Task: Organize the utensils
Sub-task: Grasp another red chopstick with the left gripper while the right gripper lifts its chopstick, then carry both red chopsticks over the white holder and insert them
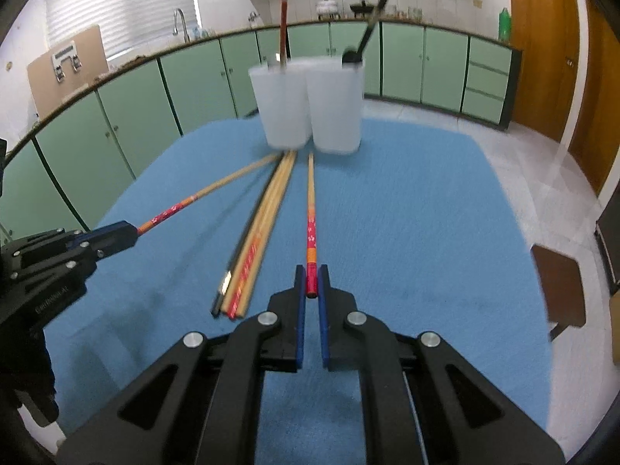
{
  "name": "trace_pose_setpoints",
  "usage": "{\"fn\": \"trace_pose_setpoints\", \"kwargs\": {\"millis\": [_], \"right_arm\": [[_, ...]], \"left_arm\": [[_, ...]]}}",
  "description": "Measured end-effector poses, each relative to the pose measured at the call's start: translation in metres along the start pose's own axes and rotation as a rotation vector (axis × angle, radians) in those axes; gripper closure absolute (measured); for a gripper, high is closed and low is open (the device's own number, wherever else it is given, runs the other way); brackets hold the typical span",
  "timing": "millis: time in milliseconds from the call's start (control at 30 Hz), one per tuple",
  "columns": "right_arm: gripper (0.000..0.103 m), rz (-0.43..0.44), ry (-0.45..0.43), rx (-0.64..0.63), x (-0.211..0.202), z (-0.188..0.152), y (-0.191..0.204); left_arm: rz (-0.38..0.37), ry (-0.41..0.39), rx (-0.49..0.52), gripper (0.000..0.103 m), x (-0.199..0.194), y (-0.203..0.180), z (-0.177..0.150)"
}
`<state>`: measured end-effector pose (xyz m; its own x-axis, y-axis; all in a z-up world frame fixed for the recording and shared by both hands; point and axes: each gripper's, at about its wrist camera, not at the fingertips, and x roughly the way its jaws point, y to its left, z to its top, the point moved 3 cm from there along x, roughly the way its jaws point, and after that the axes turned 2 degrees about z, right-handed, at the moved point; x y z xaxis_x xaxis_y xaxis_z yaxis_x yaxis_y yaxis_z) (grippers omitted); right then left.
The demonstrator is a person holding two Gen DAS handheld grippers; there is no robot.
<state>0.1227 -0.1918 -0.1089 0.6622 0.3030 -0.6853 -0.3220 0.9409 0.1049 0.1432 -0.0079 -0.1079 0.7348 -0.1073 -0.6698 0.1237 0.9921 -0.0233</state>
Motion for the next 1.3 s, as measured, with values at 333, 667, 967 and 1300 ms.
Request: {"fn": "trace_pose_setpoints", "kwargs": {"millis": [333, 667, 967, 1300], "right_arm": [[0.098, 0.009, -0.169, -0.057, -0.056, 0.069, 0.003], [0.098, 0.069, -0.216, -0.064, -0.073, 0.130, 0.001], [0.098, 0.103, -0.229, -0.059, -0.078, 0.176, -0.005], [0.098, 0.087, -0.340, -0.055, -0.094, 0.248, -0.019]], "left_arm": [[-0.009, -0.181, 0.026, 0.097, -0.044, 0.008, 0.068], [-0.022, -0.278, 0.069, 0.097, -0.057, 0.007, 0.122], [-0.072, -0.277, 0.075, 0.097, -0.053, 0.006, 0.144], [-0.065, -0.407, 0.088, 0.097, -0.071, 0.008, 0.206]]}}
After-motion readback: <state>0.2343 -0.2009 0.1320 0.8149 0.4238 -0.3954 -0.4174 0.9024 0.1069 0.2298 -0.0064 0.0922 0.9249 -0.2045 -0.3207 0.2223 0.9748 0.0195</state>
